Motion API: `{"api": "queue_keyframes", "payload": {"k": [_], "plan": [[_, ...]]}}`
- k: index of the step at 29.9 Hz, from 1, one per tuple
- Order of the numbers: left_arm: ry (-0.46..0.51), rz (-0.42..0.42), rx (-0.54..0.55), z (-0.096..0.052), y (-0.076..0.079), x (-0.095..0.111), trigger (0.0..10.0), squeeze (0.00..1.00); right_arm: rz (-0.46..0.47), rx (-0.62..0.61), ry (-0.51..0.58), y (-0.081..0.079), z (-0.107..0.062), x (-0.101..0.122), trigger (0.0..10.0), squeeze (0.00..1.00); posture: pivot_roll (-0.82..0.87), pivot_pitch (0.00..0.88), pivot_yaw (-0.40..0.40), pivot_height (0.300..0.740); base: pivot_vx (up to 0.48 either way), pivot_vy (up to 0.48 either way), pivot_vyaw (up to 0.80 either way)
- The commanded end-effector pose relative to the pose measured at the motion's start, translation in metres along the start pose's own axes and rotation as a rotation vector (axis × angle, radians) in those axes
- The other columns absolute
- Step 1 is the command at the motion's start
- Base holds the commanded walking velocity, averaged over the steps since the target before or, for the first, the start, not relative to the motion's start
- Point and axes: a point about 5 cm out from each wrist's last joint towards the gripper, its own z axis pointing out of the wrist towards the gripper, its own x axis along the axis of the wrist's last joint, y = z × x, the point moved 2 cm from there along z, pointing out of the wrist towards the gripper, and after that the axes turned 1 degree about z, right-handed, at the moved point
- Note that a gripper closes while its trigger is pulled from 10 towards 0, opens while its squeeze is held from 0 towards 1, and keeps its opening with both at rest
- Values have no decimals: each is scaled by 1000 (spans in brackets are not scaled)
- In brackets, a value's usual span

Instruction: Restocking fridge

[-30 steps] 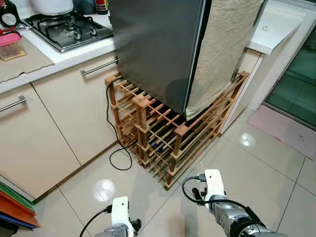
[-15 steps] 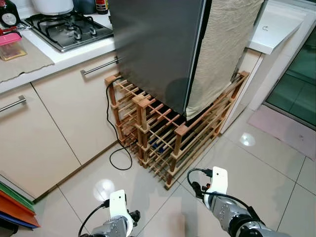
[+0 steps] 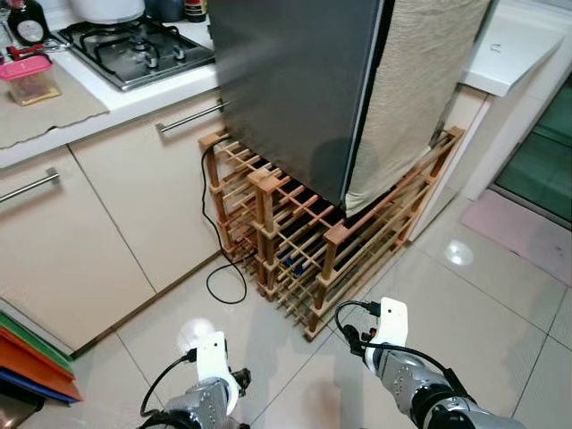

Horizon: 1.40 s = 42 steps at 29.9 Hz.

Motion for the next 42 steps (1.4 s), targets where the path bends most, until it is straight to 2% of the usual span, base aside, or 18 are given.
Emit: {"api": "queue_keyframes", "payload": {"k": [1,4,5,6,7,10,42], "plan": [[146,41,50,-5,0,66,10000,0,-10,-3,-2,-1,0,2,10000,67,-73,39,14,724,0,0,0],[153,82,44,-5,1,66,10000,0,-121,-12,12,0,0,5,10000,67,-69,36,10,724,0,0,0],[152,125,41,-4,3,65,10000,0,-159,-12,8,1,0,5,10000,75,-66,31,8,724,0,0,0],[152,125,41,-4,3,65,10000,0,-159,-12,8,1,0,5,10000,75,-66,31,8,724,0,0,0],[149,161,42,-4,4,64,10000,0,-178,-11,1,2,0,5,10000,71,-67,29,7,724,0,0,0],[148,169,42,-4,4,63,10000,0,-206,-7,-3,2,0,4,10000,71,-69,28,7,724,0,0,0],[148,286,29,-3,6,59,10000,0,-245,-22,-21,8,-1,-1,10000,71,-74,32,3,724,0,0,0]]}}
